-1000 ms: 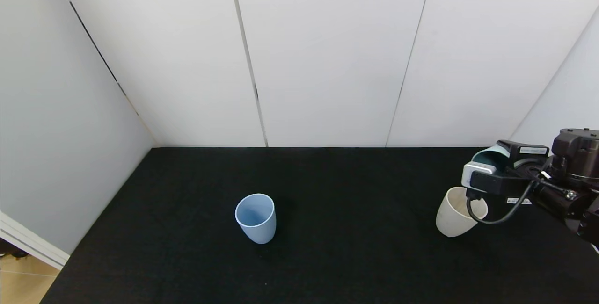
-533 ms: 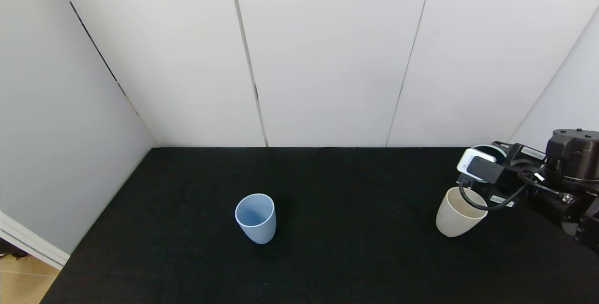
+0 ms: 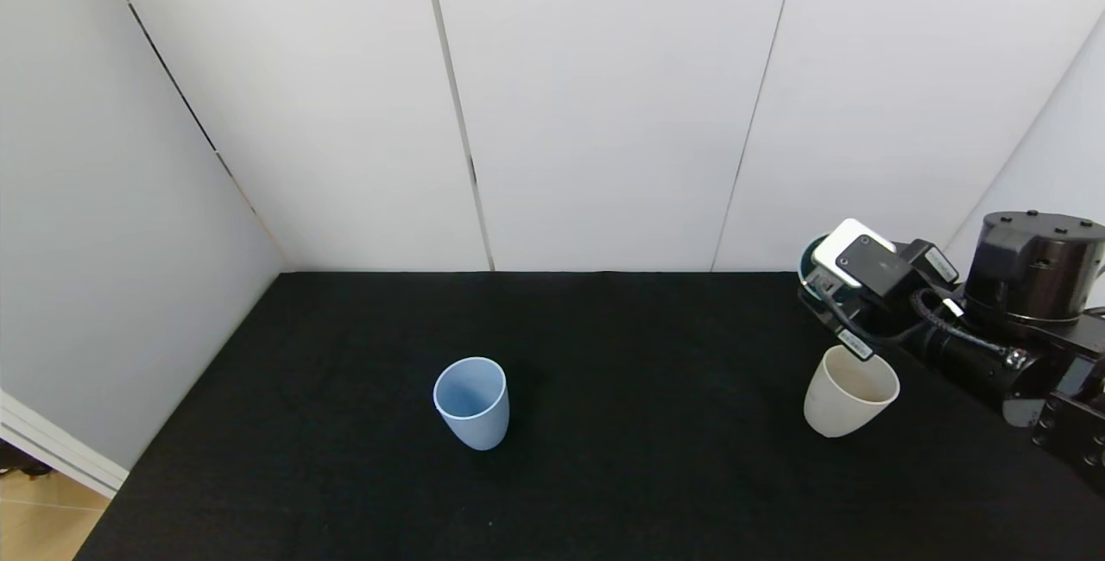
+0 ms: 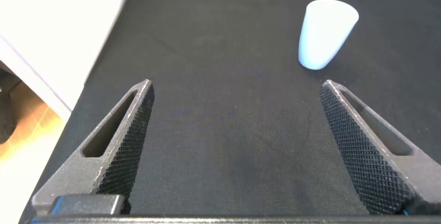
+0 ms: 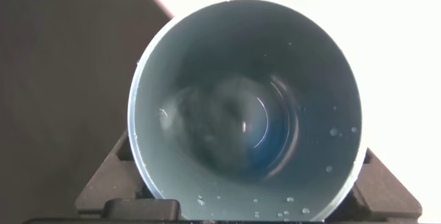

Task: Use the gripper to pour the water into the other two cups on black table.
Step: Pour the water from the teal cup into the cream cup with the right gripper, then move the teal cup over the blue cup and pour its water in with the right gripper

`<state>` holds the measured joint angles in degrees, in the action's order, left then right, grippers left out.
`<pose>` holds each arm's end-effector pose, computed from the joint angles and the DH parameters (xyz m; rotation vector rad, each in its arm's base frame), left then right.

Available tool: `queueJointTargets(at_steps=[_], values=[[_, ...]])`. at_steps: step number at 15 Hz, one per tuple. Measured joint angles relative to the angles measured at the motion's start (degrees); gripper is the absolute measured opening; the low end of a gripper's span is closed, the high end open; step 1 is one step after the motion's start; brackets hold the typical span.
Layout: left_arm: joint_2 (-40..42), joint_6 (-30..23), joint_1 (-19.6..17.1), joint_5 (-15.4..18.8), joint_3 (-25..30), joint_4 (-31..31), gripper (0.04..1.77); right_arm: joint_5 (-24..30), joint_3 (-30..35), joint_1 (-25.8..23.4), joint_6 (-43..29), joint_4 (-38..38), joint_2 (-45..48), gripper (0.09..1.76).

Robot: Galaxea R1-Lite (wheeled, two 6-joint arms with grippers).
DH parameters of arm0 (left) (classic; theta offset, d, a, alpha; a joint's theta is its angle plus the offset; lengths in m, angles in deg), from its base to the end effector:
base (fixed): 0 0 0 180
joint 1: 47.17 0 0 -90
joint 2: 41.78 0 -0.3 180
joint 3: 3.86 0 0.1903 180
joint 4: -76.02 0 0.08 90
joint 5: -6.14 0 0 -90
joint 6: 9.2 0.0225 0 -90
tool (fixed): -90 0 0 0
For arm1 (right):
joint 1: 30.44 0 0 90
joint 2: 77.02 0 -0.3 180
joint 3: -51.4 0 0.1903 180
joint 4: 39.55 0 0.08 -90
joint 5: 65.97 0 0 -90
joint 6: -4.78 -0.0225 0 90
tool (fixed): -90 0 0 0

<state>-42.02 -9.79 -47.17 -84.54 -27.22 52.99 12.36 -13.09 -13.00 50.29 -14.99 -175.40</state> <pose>-0.0225 0.0003 0.0761 -0.0103 -0.0016 0.0119 0.2898 0.0863 0.1741 -0.8329 0.1097 0.1582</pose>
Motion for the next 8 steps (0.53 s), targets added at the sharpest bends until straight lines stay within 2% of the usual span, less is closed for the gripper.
queueJointTargets(at_steps=[3,8], values=[[0.0,0.0,0.0,0.0,0.0,0.0,1.72,-2.0,-3.2,6.5,-3.0,-2.0,0.4,1.21],[0.0,0.0,0.0,0.0,0.0,0.0,1.72,-10.5,-10.0,19.3,-8.0,-9.6,-1.3,1.21]])
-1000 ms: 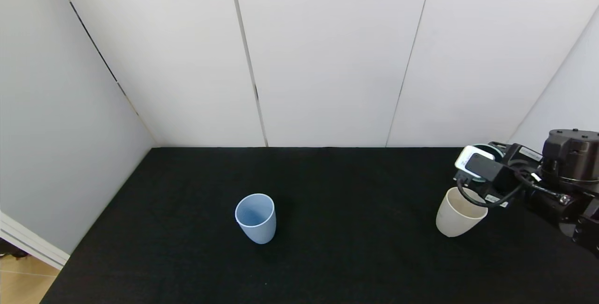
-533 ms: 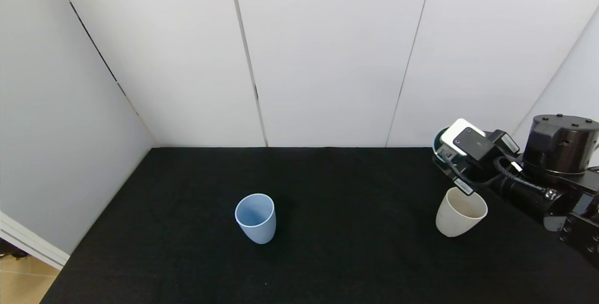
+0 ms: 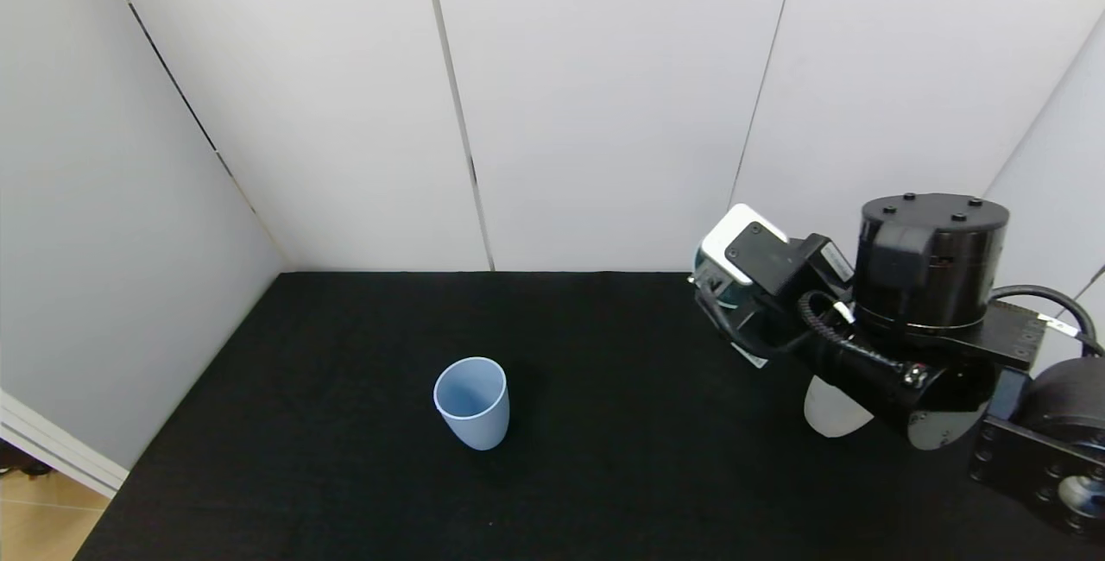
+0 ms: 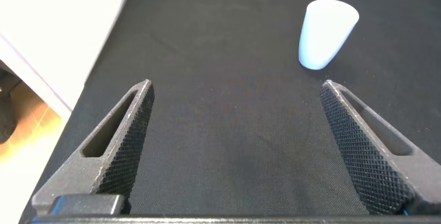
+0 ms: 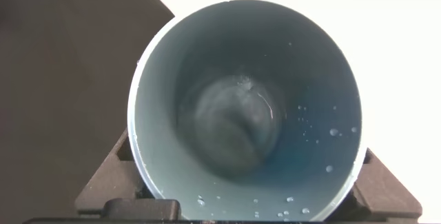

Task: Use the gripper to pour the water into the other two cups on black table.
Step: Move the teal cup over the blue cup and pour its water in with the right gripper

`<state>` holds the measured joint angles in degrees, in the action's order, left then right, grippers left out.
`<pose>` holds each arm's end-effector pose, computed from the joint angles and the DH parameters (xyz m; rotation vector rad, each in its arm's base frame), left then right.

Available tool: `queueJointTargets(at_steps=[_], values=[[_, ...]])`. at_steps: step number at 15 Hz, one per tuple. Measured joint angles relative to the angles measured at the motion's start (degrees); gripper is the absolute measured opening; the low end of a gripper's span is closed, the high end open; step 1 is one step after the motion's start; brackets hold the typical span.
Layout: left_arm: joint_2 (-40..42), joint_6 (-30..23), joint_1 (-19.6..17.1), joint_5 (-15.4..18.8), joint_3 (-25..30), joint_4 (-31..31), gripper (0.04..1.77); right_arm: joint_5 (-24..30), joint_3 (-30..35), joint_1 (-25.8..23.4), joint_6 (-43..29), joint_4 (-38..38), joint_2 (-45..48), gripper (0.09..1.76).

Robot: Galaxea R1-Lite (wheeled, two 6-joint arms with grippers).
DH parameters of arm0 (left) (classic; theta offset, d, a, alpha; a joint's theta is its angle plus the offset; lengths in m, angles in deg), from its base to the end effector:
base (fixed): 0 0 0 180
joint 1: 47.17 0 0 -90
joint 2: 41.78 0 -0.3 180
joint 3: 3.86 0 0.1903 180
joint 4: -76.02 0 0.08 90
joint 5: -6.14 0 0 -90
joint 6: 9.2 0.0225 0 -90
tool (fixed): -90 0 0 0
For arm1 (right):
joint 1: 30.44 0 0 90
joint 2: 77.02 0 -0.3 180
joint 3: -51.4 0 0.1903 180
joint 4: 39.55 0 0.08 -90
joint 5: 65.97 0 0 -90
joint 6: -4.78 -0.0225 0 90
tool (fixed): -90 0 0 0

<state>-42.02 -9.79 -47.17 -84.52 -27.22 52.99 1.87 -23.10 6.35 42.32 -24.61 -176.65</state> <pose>-0.0225 0.0003 0.0761 -0.0103 -0.0016 0.0115 0.2627 0.1859 0.1971 -0.7380 0.0665 0.2978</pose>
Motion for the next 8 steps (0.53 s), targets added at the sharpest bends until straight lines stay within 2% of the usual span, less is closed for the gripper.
queueJointTargets(at_steps=[4,8], values=[[0.0,0.0,0.0,0.0,0.0,0.0,1.72,-7.2,-7.0,7.0,-2.1,0.0,-6.5,1.21],[0.0,0.0,0.0,0.0,0.0,0.0,1.72,-11.3,-14.5,11.4,-2.9,-0.7,-14.2,1.21]])
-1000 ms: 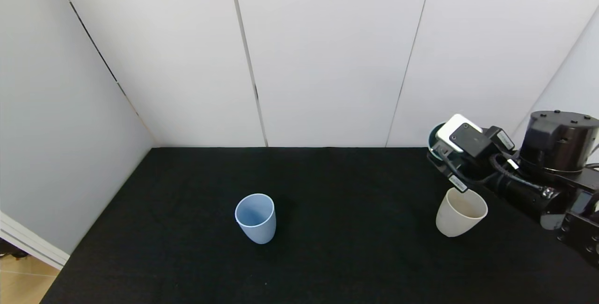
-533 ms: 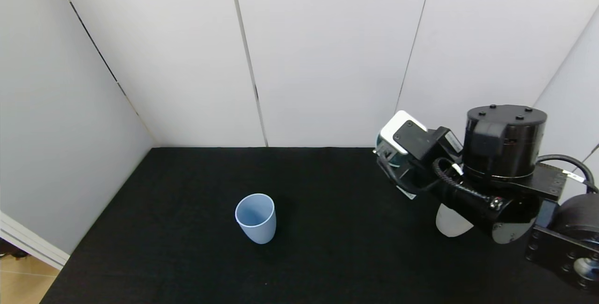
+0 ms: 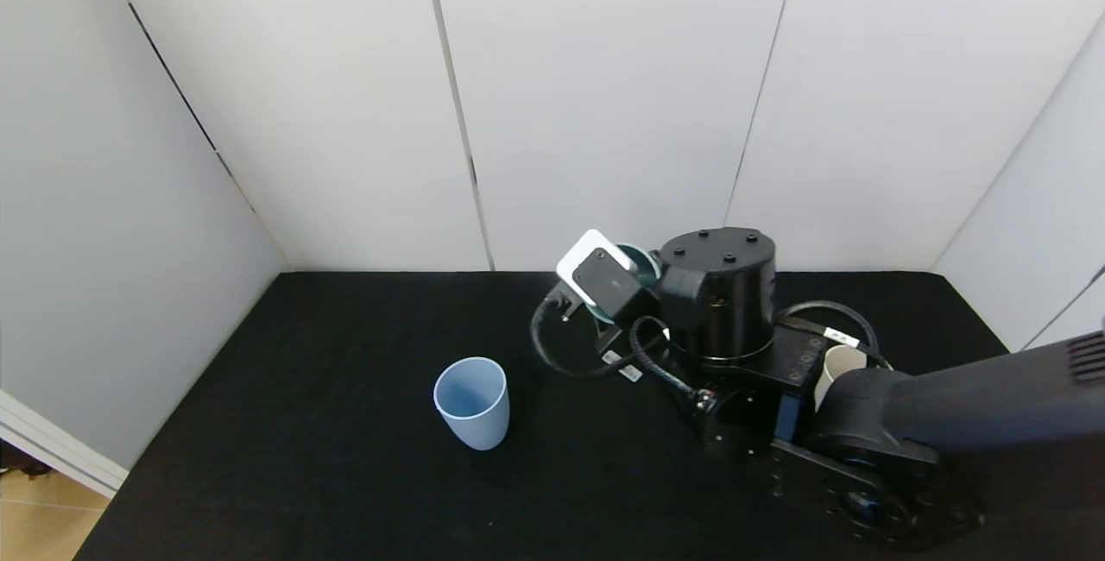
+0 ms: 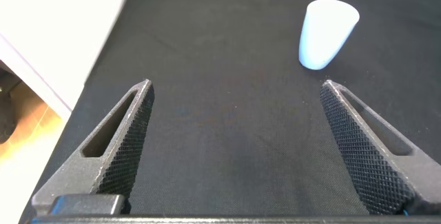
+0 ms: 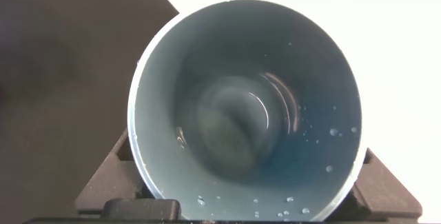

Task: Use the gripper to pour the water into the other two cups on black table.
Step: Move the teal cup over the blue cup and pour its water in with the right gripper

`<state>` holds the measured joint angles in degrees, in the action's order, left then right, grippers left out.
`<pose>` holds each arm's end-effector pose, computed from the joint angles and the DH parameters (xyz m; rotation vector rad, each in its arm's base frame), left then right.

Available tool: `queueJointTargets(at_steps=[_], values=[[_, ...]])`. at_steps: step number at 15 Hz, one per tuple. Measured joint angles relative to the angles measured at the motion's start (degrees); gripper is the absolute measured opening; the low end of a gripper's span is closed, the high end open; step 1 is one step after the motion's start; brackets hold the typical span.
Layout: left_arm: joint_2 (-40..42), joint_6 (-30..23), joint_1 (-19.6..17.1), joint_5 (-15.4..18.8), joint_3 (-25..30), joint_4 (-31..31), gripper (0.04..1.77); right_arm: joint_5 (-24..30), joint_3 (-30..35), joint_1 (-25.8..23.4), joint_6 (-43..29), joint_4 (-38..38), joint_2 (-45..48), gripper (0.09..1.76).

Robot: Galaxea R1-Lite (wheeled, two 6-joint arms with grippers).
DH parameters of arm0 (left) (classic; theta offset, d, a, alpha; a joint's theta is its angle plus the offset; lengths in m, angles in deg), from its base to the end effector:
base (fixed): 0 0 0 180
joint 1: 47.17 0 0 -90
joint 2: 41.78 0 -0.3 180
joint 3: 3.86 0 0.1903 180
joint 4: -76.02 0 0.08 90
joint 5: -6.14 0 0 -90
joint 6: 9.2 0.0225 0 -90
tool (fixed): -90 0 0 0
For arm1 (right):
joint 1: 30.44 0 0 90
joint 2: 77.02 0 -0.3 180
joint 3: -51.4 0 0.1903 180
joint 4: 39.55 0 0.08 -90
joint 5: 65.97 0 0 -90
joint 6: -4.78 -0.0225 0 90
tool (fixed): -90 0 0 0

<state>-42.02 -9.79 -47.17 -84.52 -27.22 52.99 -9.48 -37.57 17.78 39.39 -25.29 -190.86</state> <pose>-0.0225 0.0003 0.0761 -0.0103 -0.0016 0.0115 0.2698 0.2833 0.1762 -0.7212 0.0592 0.2924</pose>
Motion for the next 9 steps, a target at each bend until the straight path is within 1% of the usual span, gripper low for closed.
queueJointTargets(at_steps=[3,6,9], values=[[0.0,0.0,0.0,0.0,0.0,0.0,1.72,-3.9,-5.9,3.5,0.4,-1.8,-5.0,1.21],[0.0,0.0,0.0,0.0,0.0,0.0,1.72,-4.7,-11.7,5.8,1.3,-5.5,-9.7,1.21],[0.0,0.0,0.0,0.0,0.0,0.0,1.72,-5.0,-18.6,6.4,2.8,-10.6,-13.3,1.21]])
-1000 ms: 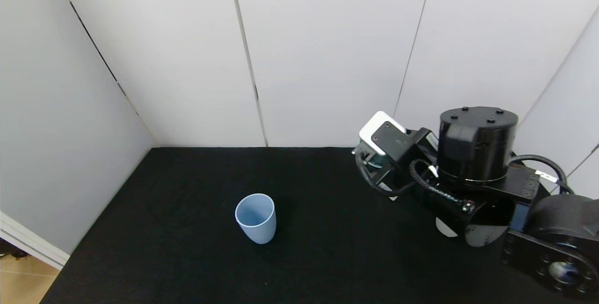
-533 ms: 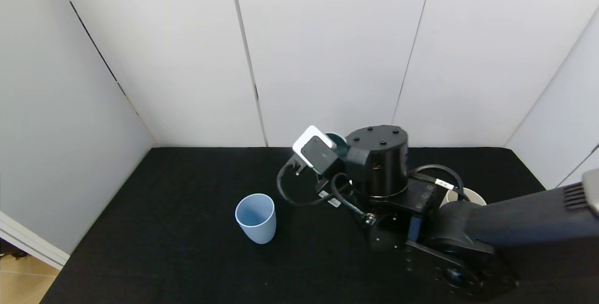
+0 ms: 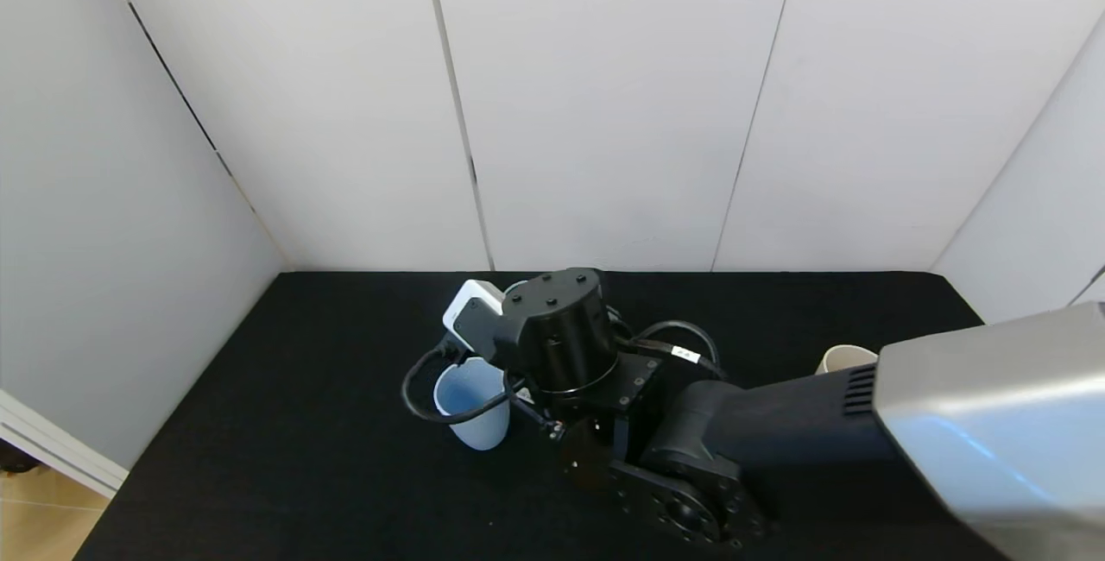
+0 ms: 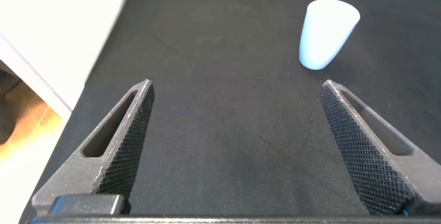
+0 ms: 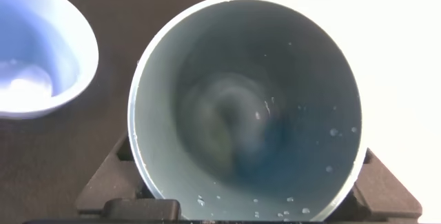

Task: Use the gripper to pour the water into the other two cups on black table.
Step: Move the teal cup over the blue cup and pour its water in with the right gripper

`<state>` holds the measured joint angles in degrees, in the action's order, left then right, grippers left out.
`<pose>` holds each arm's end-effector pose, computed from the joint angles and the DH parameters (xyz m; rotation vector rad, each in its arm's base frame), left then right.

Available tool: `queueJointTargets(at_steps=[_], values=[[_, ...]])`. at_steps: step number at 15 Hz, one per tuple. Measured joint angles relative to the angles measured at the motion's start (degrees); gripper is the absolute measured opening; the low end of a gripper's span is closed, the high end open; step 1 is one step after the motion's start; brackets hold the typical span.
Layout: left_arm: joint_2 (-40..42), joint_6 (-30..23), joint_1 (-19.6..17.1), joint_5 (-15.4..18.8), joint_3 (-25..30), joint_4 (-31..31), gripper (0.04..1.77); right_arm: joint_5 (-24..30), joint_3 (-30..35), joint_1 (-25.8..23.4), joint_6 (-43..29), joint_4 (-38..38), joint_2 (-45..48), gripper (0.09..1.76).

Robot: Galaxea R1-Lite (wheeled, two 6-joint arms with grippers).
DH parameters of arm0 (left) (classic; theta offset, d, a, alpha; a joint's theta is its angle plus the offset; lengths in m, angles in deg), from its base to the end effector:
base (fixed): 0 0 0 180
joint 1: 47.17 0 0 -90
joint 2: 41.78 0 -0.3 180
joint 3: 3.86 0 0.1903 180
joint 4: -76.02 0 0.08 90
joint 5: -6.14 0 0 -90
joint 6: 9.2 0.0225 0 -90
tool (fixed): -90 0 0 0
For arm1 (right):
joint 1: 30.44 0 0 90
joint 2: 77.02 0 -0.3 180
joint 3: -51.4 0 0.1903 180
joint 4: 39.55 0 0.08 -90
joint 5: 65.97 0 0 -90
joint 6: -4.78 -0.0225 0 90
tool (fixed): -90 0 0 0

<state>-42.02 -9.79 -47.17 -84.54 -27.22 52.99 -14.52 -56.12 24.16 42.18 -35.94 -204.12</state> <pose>-0.0225 0.0003 0.0761 -0.0103 -0.0016 0.0119 0.2745 0.3620 0.1486 -0.8494 0.0956 0.3348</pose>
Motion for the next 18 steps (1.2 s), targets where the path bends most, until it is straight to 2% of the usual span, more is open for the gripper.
queueJointTargets(at_steps=[4,8,11,18], values=[[0.0,0.0,0.0,0.0,0.0,0.0,1.72,-1.4,-7.1,0.0,5.7,-4.4,-3.2,1.21],[0.0,0.0,0.0,0.0,0.0,0.0,1.72,-1.6,-10.4,0.2,12.4,-4.5,-5.0,1.21],[0.0,0.0,0.0,0.0,0.0,0.0,1.72,-4.3,-12.8,0.5,16.1,-4.2,-6.9,1.21],[0.0,0.0,0.0,0.0,0.0,0.0,1.72,-6.4,-16.2,0.1,27.5,-3.5,-9.7,1.21]])
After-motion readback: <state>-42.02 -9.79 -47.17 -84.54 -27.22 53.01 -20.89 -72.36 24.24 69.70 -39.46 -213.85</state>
